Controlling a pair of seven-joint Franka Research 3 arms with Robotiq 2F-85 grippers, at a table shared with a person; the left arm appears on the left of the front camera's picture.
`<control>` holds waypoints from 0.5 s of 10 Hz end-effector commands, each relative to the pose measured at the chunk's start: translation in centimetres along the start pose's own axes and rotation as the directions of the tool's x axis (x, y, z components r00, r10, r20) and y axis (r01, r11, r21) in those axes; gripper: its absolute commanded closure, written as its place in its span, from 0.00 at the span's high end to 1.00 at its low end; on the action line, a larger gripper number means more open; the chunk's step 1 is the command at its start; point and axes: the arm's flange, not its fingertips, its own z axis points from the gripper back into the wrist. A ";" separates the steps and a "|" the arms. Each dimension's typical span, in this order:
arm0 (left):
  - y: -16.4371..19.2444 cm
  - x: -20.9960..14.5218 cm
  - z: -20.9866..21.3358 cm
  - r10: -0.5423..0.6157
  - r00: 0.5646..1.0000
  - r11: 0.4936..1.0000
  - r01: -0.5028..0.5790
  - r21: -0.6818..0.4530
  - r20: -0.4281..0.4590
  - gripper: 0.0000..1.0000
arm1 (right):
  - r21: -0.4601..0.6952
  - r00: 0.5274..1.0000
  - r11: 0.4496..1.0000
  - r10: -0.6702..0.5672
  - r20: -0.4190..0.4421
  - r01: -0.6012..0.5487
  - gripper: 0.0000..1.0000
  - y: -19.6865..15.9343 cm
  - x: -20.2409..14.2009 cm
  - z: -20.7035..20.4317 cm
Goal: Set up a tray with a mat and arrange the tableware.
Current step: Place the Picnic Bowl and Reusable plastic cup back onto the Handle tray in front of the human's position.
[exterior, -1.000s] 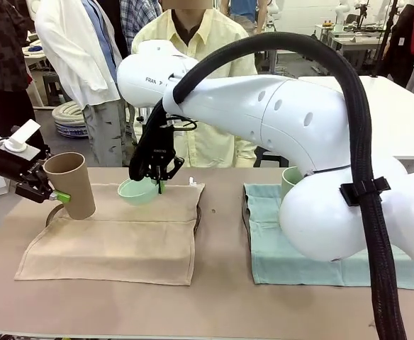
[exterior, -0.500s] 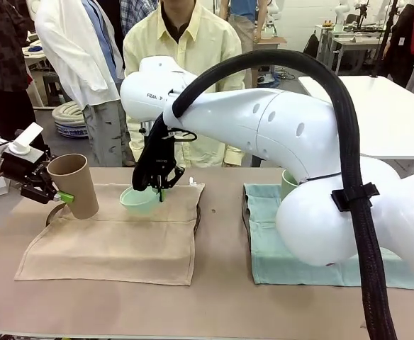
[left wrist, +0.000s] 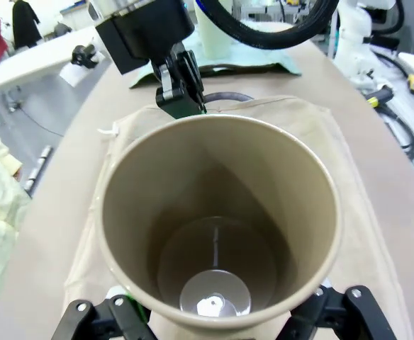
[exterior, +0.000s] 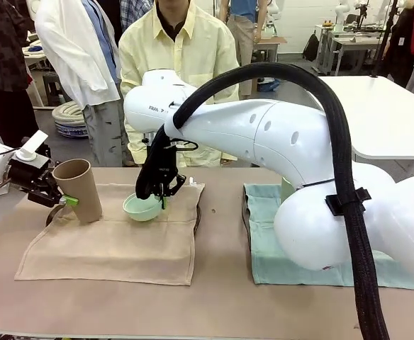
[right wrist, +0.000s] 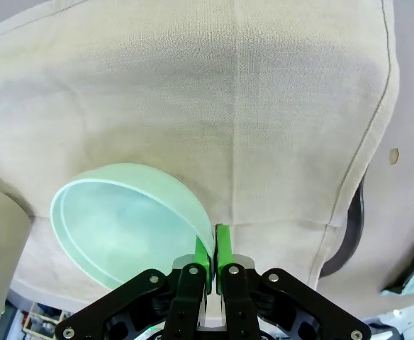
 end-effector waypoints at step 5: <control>0.8 -0.5 -0.1 0.070 0.997 0.998 -0.070 0.002 0.025 1.00 | 0.026 1.000 1.000 0.008 -0.012 -0.008 1.00 -3.1 -2.4 -1.4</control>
